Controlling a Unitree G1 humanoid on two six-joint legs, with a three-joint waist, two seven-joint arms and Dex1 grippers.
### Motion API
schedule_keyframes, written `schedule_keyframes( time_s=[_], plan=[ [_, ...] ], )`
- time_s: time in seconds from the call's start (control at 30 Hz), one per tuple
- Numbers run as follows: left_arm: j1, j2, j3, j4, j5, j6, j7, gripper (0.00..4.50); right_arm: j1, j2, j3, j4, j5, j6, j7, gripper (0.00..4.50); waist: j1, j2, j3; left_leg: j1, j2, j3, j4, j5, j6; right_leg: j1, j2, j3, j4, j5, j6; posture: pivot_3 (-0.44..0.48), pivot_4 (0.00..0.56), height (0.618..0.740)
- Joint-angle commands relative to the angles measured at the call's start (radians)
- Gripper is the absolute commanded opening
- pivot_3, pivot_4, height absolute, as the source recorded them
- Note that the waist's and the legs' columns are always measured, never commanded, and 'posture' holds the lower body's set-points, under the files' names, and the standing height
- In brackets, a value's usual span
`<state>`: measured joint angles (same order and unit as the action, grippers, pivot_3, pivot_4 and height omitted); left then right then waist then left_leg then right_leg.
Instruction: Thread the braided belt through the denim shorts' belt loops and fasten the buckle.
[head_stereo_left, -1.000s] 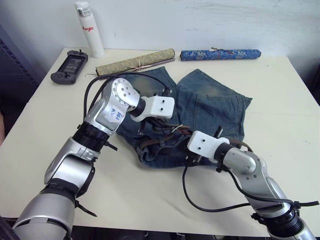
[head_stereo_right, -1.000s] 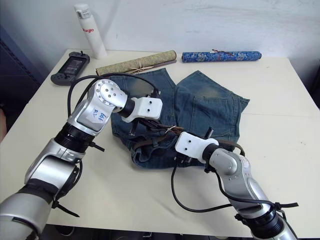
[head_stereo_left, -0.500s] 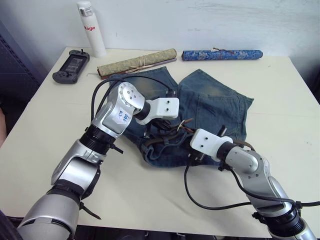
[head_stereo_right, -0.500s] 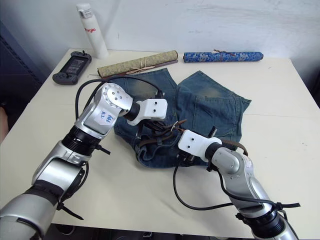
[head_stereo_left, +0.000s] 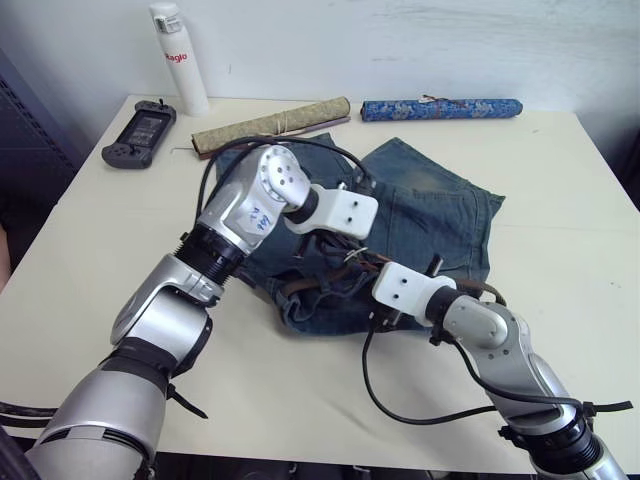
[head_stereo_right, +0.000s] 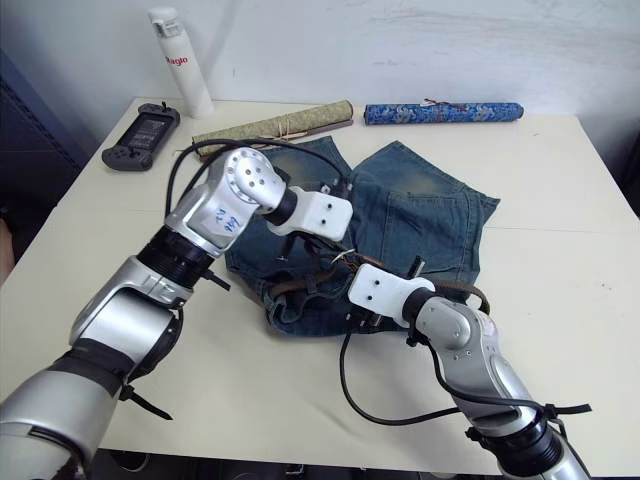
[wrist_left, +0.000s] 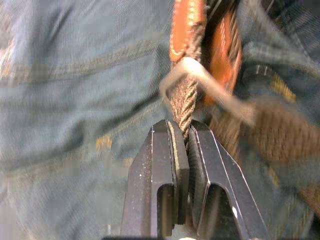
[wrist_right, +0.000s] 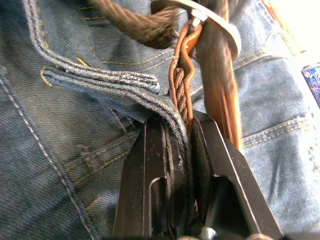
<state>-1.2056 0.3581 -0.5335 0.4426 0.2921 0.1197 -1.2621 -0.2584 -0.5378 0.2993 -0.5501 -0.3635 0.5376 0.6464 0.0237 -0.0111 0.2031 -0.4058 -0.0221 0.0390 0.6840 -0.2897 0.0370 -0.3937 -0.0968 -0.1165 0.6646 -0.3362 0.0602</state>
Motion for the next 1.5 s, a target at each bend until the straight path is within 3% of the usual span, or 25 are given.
schedule_keyframes(
  time_s=[0.03, 0.27, 0.43, 0.57, 0.63, 0.87, 1.17, 1.23, 1.37, 1.47, 1.5],
  plan=[
    [-0.02, -0.07, -0.008, -0.041, -0.029, 0.011, -0.025, 0.0, -0.013, 0.009, 0.02, -0.039, 0.012, -0.022, 0.015, 0.0, -0.004, 0.0, 0.0, 0.0, 0.0, 0.0, 0.0, 0.0, 0.0, 0.0, 0.0, 0.0, 0.0, 0.0, 0.0, 0.0, 0.15, 0.686],
    [-0.038, -0.137, 0.019, 0.016, -0.019, 0.075, 0.03, 0.0, -0.012, 0.011, 0.02, -0.041, 0.01, -0.02, 0.019, 0.0, 0.0, 0.0, 0.0, 0.0, 0.0, 0.0, 0.0, 0.0, 0.0, 0.0, 0.0, 0.0, 0.0, 0.0, 0.0, 0.0, 0.15, 0.686],
    [-0.036, -0.132, 0.092, -0.011, -0.098, 0.181, -0.051, 2.03, -0.001, 0.007, 0.013, -0.045, 0.01, -0.018, 0.018, 0.0, -0.001, 0.0, 0.0, 0.0, 0.0, 0.0, 0.0, 0.0, 0.0, 0.0, 0.0, 0.0, 0.0, 0.0, 0.0, 0.0, 0.15, 0.686],
    [-0.057, -0.091, 0.193, -0.068, -0.216, 0.315, -0.17, 3.99, 0.022, -0.014, 0.001, -0.036, -0.009, -0.001, 0.013, 0.0, -0.003, 0.0, 0.0, 0.0, 0.001, 0.0, 0.0, 0.0, 0.0, -0.001, 0.0, 0.0, 0.001, 0.0, 0.0, 0.0, 0.15, 0.686],
    [-0.081, -0.03, 0.232, -0.075, -0.255, 0.342, -0.223, 4.47, 0.037, -0.026, -0.013, -0.035, -0.017, 0.01, 0.007, 0.0, -0.002, 0.0, 0.0, 0.0, 0.001, 0.0, 0.0, 0.0, 0.0, -0.001, 0.0, 0.0, 0.0, 0.0, 0.0, 0.0, 0.15, 0.686],
    [-0.075, 0.135, 0.298, -0.089, -0.375, 0.447, -0.288, 4.5, 0.05, -0.045, -0.039, -0.055, 0.014, -0.008, 0.025, 0.0, -0.005, 0.001, -0.001, 0.001, 0.0, 0.0, 0.0, 0.0, -0.001, 0.0, 0.0, 0.0, 0.0, -0.001, -0.002, 0.0, 0.15, 0.686],
    [0.12, 0.311, 0.292, -0.26, -0.494, 0.531, -0.293, 4.5, 0.055, -0.094, -0.095, -0.062, 0.092, -0.157, 0.051, 0.0, -0.002, 0.001, -0.001, 0.001, 0.0, 0.0, 0.0, 0.0, -0.001, 0.0, 0.0, 0.001, 0.002, -0.001, -0.002, 0.0, 0.15, 0.686],
    [0.15, 0.327, 0.289, -0.301, -0.514, 0.555, -0.277, 4.5, 0.057, -0.108, -0.105, -0.062, 0.117, -0.176, 0.074, 1.03, -0.001, 0.001, -0.001, 0.001, 0.0, 0.0, 0.0, 0.0, -0.001, 0.0, 0.0, 0.001, 0.002, -0.001, -0.002, 0.0, 0.15, 0.686],
    [0.22, 0.376, 0.27, -0.37, -0.526, 0.537, -0.287, 4.5, 0.06, -0.166, -0.142, -0.092, 0.172, -0.193, 0.139, 2.53, -0.001, 0.001, 0.0, 0.001, 0.0, 0.0, 0.0, 0.0, -0.001, 0.0, 0.0, 0.001, 0.002, -0.001, -0.002, 0.0, 0.15, 0.686],
    [0.244, 0.383, 0.267, -0.392, -0.54, 0.527, -0.275, 4.5, 0.067, -0.203, -0.195, -0.118, 0.235, -0.188, 0.18, 4.08, 0.0, 0.001, 0.0, 0.001, 0.0, -0.001, 0.0, 0.0, -0.001, 0.0, 0.0, 0.001, 0.001, -0.001, -0.002, 0.0, 0.15, 0.686],
    [0.249, 0.381, 0.268, -0.397, -0.549, 0.53, -0.274, 4.5, 0.08, -0.223, -0.229, -0.131, 0.265, -0.182, 0.203, 4.33, 0.0, 0.001, 0.0, 0.001, 0.0, -0.001, 0.0, 0.0, -0.001, 0.0, 0.0, 0.001, 0.001, -0.001, -0.002, 0.0, 0.15, 0.686]
  ],
)
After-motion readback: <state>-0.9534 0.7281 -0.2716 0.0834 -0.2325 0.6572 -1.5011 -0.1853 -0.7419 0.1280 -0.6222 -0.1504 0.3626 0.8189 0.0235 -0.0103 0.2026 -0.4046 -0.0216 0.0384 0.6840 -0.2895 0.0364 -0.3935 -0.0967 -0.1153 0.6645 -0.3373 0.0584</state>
